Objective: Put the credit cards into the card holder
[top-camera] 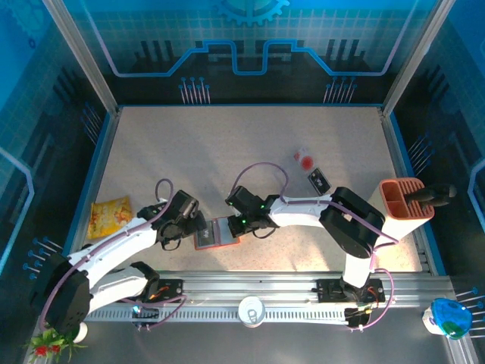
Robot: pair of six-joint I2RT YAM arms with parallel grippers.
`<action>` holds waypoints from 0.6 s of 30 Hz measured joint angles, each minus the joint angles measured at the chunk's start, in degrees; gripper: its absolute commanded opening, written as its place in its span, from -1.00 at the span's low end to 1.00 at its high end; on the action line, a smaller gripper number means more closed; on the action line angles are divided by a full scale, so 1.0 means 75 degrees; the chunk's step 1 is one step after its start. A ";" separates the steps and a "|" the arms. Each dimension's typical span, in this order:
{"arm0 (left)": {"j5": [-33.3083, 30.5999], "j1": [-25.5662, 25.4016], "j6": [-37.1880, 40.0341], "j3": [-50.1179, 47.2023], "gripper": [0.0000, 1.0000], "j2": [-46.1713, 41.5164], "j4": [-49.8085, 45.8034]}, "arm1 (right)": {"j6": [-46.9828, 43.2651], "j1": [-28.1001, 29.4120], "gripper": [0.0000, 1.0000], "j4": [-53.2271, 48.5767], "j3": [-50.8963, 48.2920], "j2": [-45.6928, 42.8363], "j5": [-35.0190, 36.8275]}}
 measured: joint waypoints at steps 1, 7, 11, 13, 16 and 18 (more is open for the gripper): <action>0.0020 0.0000 0.0023 0.0035 0.98 0.0009 0.0038 | -0.0023 -0.0032 -1.00 0.0093 -0.0058 -0.0017 -0.0050; 0.0227 0.0000 0.0224 0.0224 0.98 0.0152 0.0458 | -0.0096 -0.0341 -1.00 0.0469 -0.0487 -0.0248 -0.0125; 0.0487 0.0000 0.0309 0.0248 0.99 0.0393 0.0816 | -0.0114 -0.0595 -1.00 0.0574 -0.0682 -0.0385 -0.0143; 0.0627 0.0000 0.0347 0.0251 0.99 0.0548 0.1011 | -0.0117 -0.0641 -1.00 0.0627 -0.0749 -0.0417 -0.0143; 0.0854 0.0000 0.0367 0.0216 0.99 0.0664 0.1422 | -0.0117 -0.0641 -1.00 0.0743 -0.0854 -0.0469 -0.0143; 0.1032 0.0000 0.0364 0.0111 0.99 0.0664 0.1810 | -0.0114 -0.0641 -1.00 0.0784 -0.0874 -0.0469 -0.0143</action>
